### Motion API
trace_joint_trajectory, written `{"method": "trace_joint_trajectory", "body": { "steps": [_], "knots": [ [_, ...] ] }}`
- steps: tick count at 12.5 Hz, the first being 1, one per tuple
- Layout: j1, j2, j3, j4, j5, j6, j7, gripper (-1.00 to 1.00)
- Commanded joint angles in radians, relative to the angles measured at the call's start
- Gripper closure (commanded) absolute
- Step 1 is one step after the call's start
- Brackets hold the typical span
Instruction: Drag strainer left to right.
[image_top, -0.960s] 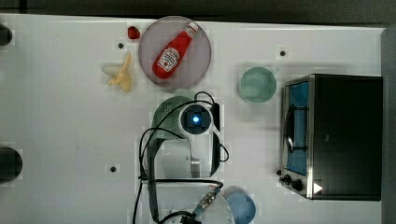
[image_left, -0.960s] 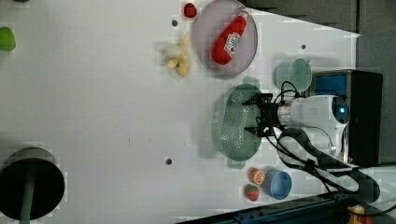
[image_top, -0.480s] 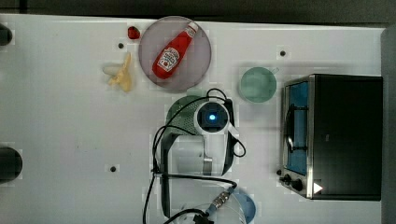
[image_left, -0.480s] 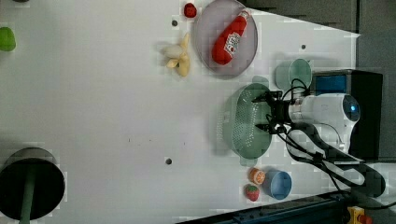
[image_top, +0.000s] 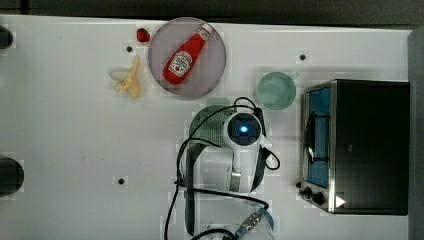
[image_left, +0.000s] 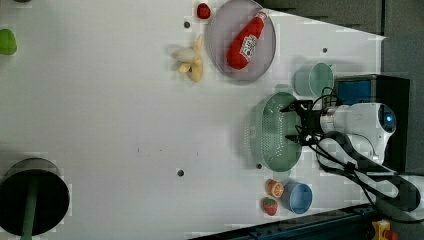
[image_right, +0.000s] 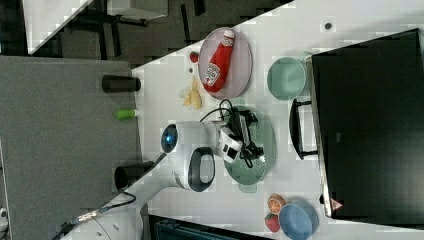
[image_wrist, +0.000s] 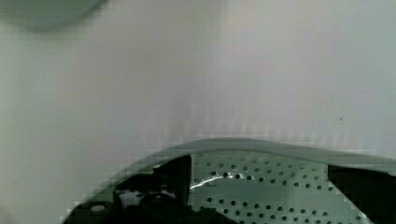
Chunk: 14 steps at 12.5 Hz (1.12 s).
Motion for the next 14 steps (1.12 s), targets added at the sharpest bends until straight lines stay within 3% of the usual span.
{"method": "trace_joint_trajectory", "body": {
  "steps": [1,4,8,11,14],
  "knots": [
    [-0.009,-0.047,0.017,0.014,0.011,-0.015,-0.069,-1.00],
    [-0.007,-0.177,0.084,0.016,0.011,-0.159,-0.092,-1.00],
    [-0.004,-0.415,0.163,0.015,0.011,-0.303,-0.322,-1.00],
    [-0.005,-0.593,0.174,0.015,0.011,-0.422,-0.494,-1.00],
    [-0.005,-0.767,0.172,0.038,0.011,-0.634,-0.520,-1.00]
  ]
}}
